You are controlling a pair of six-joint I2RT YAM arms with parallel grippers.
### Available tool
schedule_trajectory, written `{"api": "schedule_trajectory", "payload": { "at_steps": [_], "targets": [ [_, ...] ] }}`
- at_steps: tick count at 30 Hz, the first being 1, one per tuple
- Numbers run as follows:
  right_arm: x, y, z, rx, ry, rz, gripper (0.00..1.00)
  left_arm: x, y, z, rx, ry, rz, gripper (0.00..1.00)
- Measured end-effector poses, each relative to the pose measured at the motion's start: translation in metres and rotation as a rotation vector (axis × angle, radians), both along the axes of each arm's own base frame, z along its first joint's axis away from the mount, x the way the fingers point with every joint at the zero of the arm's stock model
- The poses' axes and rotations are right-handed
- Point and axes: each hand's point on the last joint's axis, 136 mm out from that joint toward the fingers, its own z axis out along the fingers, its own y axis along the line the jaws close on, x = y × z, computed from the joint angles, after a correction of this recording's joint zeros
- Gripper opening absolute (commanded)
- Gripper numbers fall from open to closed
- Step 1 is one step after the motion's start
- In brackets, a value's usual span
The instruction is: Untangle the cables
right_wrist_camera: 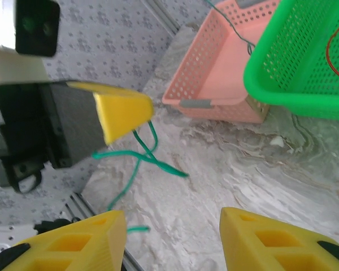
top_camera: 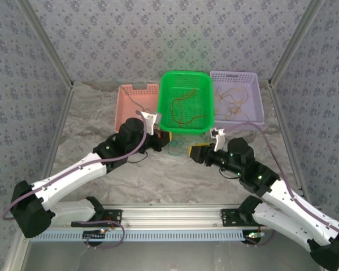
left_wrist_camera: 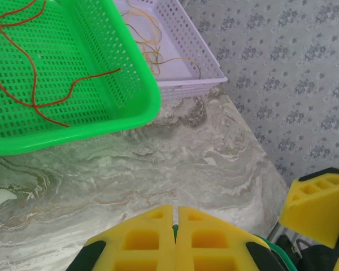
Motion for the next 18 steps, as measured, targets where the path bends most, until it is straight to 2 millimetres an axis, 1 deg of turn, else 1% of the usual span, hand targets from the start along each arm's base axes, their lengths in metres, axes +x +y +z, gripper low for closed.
{"api": "schedule_trajectory", "payload": {
  "at_steps": [3, 6, 8, 9, 12, 15, 18],
  "targets": [
    [0.009, -0.002, 0.015, 0.031, -0.014, -0.019, 0.41, -0.008, -0.003, 0.004, -0.013, -0.038, -0.049, 0.0],
    [0.028, 0.001, 0.029, 0.051, -0.035, 0.007, 0.36, -0.018, -0.006, 0.01, -0.035, -0.063, -0.11, 0.0],
    [0.037, 0.009, 0.031, 0.058, -0.048, 0.06, 0.35, -0.024, -0.009, 0.014, -0.049, -0.07, -0.153, 0.0],
    [0.039, 0.015, 0.026, 0.057, -0.039, 0.098, 0.32, -0.028, -0.011, 0.014, -0.053, -0.069, -0.176, 0.0],
    [0.037, 0.03, 0.013, 0.052, -0.013, 0.204, 0.27, -0.035, -0.015, 0.014, -0.062, -0.058, -0.226, 0.0],
    [0.028, 0.039, 0.015, 0.072, -0.028, 0.291, 0.25, -0.039, -0.015, 0.016, -0.076, -0.047, -0.256, 0.0],
    [0.019, 0.043, 0.017, 0.098, -0.051, 0.349, 0.26, -0.037, -0.014, 0.018, -0.086, -0.039, -0.264, 0.0]
  ]
}}
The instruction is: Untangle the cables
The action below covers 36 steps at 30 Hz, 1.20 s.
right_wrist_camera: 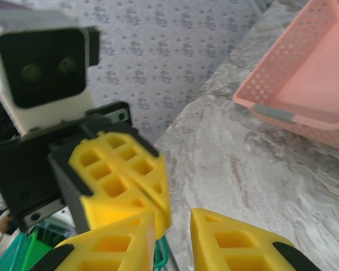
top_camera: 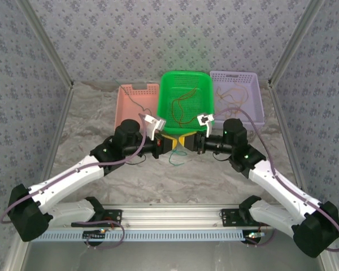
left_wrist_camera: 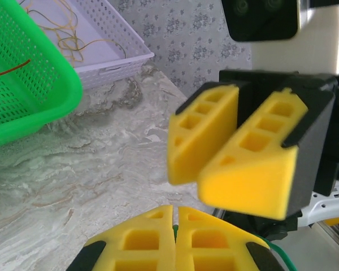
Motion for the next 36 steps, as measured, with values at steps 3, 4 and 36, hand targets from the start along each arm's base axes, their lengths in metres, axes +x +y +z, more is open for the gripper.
{"api": "schedule_trajectory", "payload": {
  "at_steps": [3, 4, 36],
  "targets": [
    [-0.009, 0.004, -0.009, 0.009, 0.001, 0.042, 0.26, 0.002, 0.0, 0.0, -0.005, 0.014, -0.002, 0.0],
    [-0.012, 0.005, -0.013, 0.008, 0.006, 0.055, 0.26, 0.002, 0.0, -0.001, -0.006, 0.017, -0.004, 0.0],
    [-0.01, 0.015, -0.017, 0.053, 0.006, 0.026, 0.0, 0.009, -0.006, 0.005, -0.065, 0.071, -0.005, 0.12]
  ]
}}
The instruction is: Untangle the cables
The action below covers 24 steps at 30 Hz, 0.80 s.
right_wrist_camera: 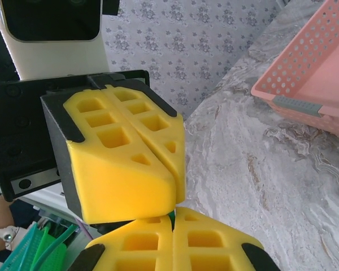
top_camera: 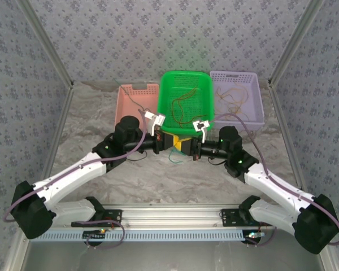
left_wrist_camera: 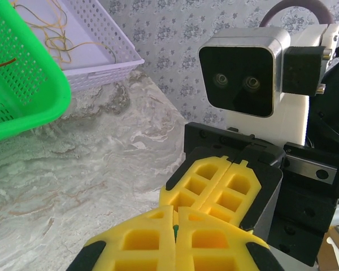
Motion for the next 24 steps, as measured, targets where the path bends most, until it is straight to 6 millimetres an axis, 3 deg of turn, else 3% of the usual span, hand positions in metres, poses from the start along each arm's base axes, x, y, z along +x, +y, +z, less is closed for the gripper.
{"api": "schedule_trajectory", "payload": {
  "at_steps": [1, 2, 3, 5, 8, 10, 24],
  "targets": [
    [0.0, -0.001, 0.0, 0.0, -0.001, -0.003, 0.0, 0.0, 0.0, 0.001, 0.003, -0.001, 0.003, 0.3],
    [-0.001, -0.001, 0.0, 0.001, -0.002, -0.003, 0.0, 0.001, 0.001, 0.001, 0.006, 0.002, 0.009, 0.42],
    [-0.002, -0.003, 0.0, 0.001, -0.003, -0.008, 0.0, 0.003, 0.002, 0.001, 0.011, 0.002, 0.02, 0.44],
    [-0.004, -0.007, -0.001, 0.001, -0.002, -0.014, 0.0, 0.005, 0.006, 0.003, 0.016, -0.002, 0.046, 0.44],
    [0.0, -0.012, -0.001, 0.006, 0.007, -0.032, 0.0, 0.004, 0.013, 0.011, 0.005, -0.017, 0.063, 0.32],
    [0.001, -0.013, -0.001, 0.008, 0.015, -0.038, 0.0, 0.001, 0.015, 0.014, -0.006, -0.031, 0.061, 0.32],
    [-0.009, -0.008, -0.001, 0.043, 0.117, 0.048, 0.0, 0.001, 0.007, -0.016, 0.031, -0.002, 0.024, 0.3]
  ]
}}
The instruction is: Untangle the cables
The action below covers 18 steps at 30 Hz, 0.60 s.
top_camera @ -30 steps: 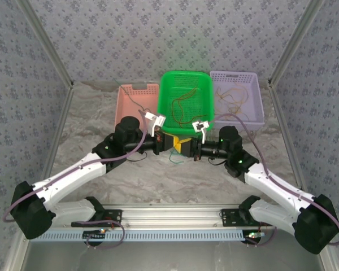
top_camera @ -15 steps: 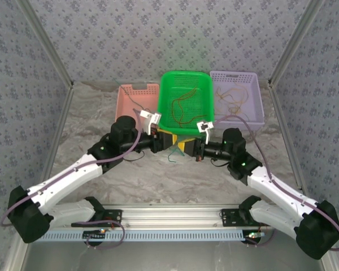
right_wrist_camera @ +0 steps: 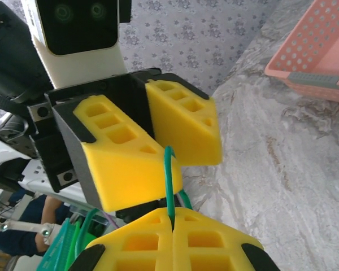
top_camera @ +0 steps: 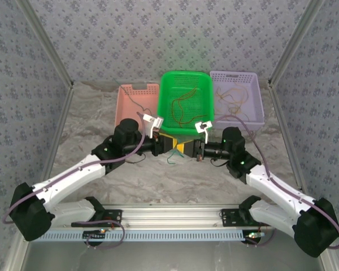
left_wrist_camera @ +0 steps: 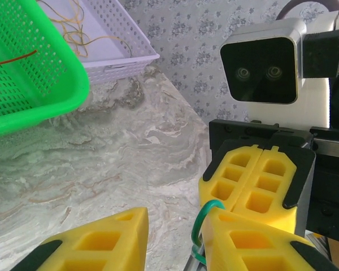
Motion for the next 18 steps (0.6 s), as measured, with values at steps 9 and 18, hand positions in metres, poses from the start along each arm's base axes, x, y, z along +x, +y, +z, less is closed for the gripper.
{"api": "schedule_trajectory", "payload": {
  "at_steps": [9, 18],
  "targets": [
    [0.0013, -0.0004, 0.0005, 0.009, 0.017, 0.004, 0.0, -0.003, -0.0064, 0.0032, -0.033, -0.007, -0.039, 0.14],
    [0.0031, -0.0055, -0.0058, -0.014, 0.052, 0.006, 0.0, -0.0076, -0.0086, -0.0012, 0.021, -0.044, -0.047, 0.0]
  ]
}}
